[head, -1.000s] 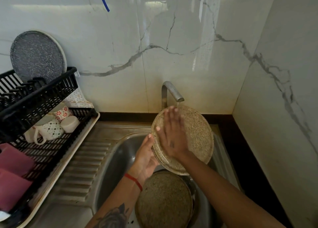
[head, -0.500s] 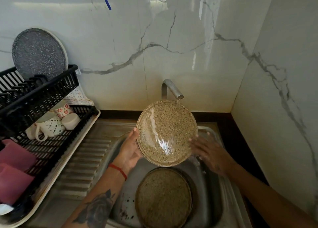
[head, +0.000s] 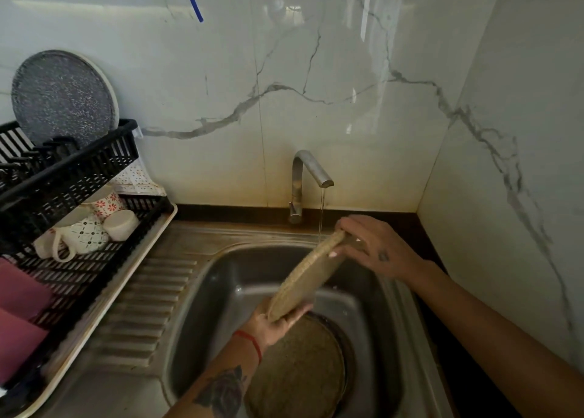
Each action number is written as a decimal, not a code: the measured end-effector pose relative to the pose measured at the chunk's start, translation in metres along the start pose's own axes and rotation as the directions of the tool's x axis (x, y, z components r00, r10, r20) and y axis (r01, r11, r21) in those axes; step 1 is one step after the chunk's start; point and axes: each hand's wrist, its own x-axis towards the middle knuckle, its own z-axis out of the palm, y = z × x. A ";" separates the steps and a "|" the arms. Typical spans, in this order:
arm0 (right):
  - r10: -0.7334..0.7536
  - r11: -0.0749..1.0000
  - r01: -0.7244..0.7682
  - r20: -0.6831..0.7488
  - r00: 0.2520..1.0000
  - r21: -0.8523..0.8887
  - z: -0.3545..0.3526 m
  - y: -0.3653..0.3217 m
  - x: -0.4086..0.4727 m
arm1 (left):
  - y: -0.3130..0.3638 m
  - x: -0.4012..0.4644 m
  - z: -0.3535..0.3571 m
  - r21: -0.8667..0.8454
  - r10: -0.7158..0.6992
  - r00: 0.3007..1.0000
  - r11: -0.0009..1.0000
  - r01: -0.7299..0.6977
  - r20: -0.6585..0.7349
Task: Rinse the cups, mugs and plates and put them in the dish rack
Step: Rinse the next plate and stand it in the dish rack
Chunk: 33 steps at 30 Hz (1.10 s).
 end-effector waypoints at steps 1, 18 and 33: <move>0.068 0.997 -0.070 0.047 0.997 0.043 0.000 0.002 0.007 | -0.002 0.002 0.002 -0.002 -0.019 1.000 1.000 0.019 0.017; 0.131 0.981 -0.160 0.233 0.964 0.112 0.048 -0.004 0.084 | 0.039 -0.015 0.045 0.595 0.413 0.796 0.529 -0.606 0.443; 0.538 0.658 -0.571 0.224 0.812 0.491 0.039 0.025 0.083 | 0.056 -0.021 0.041 0.743 0.203 0.911 0.529 -0.411 0.359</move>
